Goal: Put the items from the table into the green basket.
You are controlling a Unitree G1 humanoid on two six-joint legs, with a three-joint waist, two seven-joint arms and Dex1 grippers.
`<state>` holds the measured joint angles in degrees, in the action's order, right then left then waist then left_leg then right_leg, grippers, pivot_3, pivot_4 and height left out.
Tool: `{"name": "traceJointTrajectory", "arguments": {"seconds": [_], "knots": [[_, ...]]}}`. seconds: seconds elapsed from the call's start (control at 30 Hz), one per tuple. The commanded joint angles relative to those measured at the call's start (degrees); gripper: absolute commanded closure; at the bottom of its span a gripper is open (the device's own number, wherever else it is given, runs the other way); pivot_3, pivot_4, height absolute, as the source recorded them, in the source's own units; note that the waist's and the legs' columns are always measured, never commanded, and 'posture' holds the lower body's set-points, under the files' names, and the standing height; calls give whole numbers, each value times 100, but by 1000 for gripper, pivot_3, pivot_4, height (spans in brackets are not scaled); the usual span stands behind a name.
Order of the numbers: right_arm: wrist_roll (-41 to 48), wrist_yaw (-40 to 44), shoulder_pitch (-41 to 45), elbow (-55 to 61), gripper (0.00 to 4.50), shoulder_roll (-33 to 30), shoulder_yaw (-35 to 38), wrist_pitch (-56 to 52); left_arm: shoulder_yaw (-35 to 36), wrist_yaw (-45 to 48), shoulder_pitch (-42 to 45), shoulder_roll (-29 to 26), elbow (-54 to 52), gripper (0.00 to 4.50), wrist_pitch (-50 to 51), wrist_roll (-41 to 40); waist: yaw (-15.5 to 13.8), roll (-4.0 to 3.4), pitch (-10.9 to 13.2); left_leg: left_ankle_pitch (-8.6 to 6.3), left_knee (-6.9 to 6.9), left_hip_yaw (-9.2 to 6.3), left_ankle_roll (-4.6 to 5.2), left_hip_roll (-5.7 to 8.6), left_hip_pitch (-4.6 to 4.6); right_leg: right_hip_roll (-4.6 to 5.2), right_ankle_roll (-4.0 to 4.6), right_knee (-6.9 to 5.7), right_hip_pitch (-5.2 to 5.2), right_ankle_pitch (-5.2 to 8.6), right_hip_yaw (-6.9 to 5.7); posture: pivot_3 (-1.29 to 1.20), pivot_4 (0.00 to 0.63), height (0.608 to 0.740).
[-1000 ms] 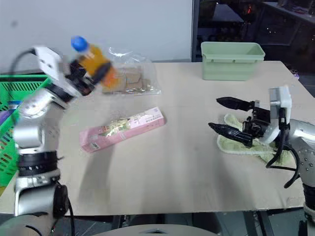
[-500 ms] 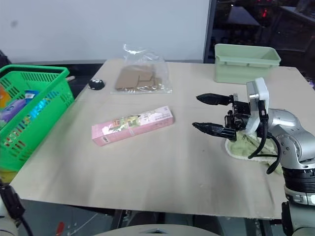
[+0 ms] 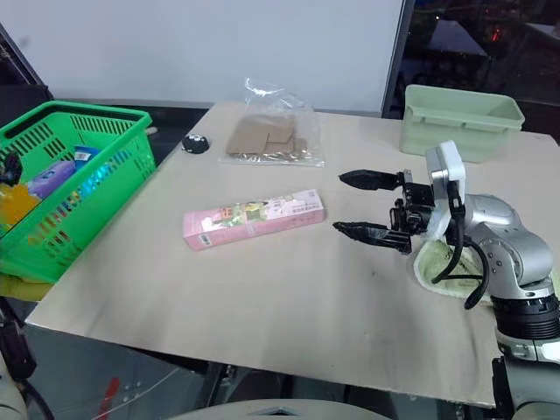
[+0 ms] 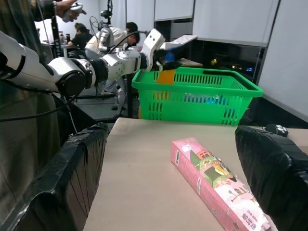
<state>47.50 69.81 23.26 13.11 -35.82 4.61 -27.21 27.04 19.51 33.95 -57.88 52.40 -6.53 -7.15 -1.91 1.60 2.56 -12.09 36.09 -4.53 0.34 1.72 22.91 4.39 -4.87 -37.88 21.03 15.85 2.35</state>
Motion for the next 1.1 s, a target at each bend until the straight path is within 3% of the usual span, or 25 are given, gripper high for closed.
{"name": "traceJointTrajectory", "arguments": {"seconds": [0.03, 0.2, 0.3, 0.43, 0.53, 0.6, 0.8, 0.97, 1.1], "knots": [[39, -17, -38, 238, 0, -75, 224, 82, -36, -202, 167, -103, 47, 116, -248, 38, 59, -1, 0, 0, -2, 3, 1, 0, 0, 0, 0, -1, 2, 0, 2, 2, 0, 740], [39, -48, -118, 269, 0, -127, 318, 90, -64, -116, 460, 0, -130, 116, -568, -129, 139, 2, -1, 14, -3, 3, 24, -1, 0, -3, -2, -2, 3, -1, 2, -9, 0, 740], [40, -109, -238, 298, 0, -218, 463, 101, -462, 1008, 473, 506, -1013, 116, -454, -510, 100, 0, -3, 15, -2, 5, 25, 0, 0, 1, -2, -2, 1, -1, -1, -37, 0, 740], [72, -235, -644, 486, 0, -393, 796, 65, -1257, 2647, 149, 1135, -2839, 116, 515, -1307, 106, 1, -7, 16, 11, 18, 24, 4, 7, 17, -1, 0, -7, -1, -3, -84, 0, 740], [109, -368, -1125, 761, 0, -507, 1101, 73, -2240, 3814, -108, 1003, -3822, 116, 1679, -1378, 286, -1, -6, 14, 14, 36, 30, 5, 17, 21, -1, 3, 0, -1, 17, -129, 0, 740], [222, -486, -1375, 955, 0, -557, 1253, -18, -2855, 4470, -210, 767, -4113, 116, 1755, -1008, 442, -18, -7, 14, 13, 36, 31, 2, 19, 14, -1, 1, 4, -1, 19, -152, 0, 740], [143, -757, -2037, 1420, 0, -613, 1521, 82, -3834, 4768, 673, 972, -3078, 116, 1765, 7, 827, -53, -4, 15, 13, 29, 32, -19, 10, -44, -1, -10, 14, 1, 29, -242, 0, 740], [77, -922, -2418, 1629, 0, -626, 1652, 167, -3994, 4838, 1126, 1100, -2334, 116, 1704, 415, 1109, -60, -2, 15, 17, 35, 32, -31, 6, -47, -7, -8, 10, 2, 35, -271, 0, 740], [-168, -1025, -2649, 1687, 0, -697, 1649, 265, -4154, 5207, 1051, 1092, -2334, 116, 1896, 554, 1257, -60, -2, 15, 17, 36, 32, -32, 9, -36, -8, -7, 11, 2, 40, -282, 0, 740]]}}
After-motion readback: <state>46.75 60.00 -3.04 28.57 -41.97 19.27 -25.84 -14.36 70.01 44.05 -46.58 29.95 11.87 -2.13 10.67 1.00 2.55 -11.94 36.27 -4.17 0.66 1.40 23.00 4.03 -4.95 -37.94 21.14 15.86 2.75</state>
